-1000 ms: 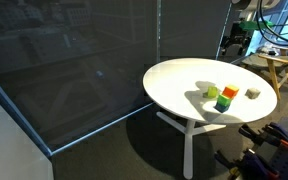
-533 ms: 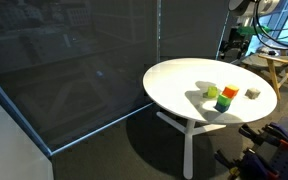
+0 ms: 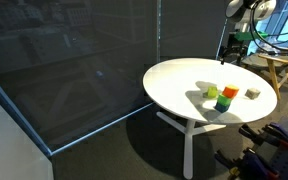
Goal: Put the light green block on the orange block
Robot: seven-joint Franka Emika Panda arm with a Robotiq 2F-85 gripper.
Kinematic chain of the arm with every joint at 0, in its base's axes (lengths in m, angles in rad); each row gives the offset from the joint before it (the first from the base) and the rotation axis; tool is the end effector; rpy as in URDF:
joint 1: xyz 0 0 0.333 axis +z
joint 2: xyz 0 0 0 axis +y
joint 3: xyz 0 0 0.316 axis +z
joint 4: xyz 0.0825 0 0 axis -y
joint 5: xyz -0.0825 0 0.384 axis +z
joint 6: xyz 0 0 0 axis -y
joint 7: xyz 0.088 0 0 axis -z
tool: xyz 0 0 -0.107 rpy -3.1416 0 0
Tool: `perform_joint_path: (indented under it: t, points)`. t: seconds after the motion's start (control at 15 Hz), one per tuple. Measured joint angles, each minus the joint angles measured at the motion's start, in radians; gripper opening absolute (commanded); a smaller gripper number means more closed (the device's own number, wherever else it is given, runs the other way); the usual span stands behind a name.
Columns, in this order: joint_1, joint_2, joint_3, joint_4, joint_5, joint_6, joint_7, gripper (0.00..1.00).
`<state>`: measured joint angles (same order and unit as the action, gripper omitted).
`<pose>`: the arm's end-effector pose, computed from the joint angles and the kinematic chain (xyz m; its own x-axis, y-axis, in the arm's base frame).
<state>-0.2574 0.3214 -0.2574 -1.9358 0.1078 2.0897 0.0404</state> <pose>0.5249 -0.2840 0.3128 0.8099 -0.5659 -0.1544 -0.5724 -0.8199 0.0026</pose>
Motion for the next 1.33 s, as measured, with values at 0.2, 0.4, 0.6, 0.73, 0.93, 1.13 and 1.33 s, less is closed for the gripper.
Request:
perform_joint_path:
  t: [0.2,0.4,0.6,0.73,0.93,1.13,1.33]
  points:
    - [0.0,0.013,0.0,0.001,0.0,0.012,0.0,1.0]
    - [-0.001,0.026,0.0,0.001,0.0,0.053,0.0,1.0]
    - [-0.001,0.035,0.002,0.001,0.0,0.086,0.0,1.0]
    - [-0.002,0.036,0.003,0.002,0.0,0.088,0.0,1.0]
    - [-0.002,0.036,0.004,0.003,0.0,0.088,0.0,1.0]
    - [-0.002,0.036,0.004,0.004,0.0,0.088,0.0,1.0]
    - [-0.003,0.036,0.004,0.003,0.0,0.088,0.0,1.0]
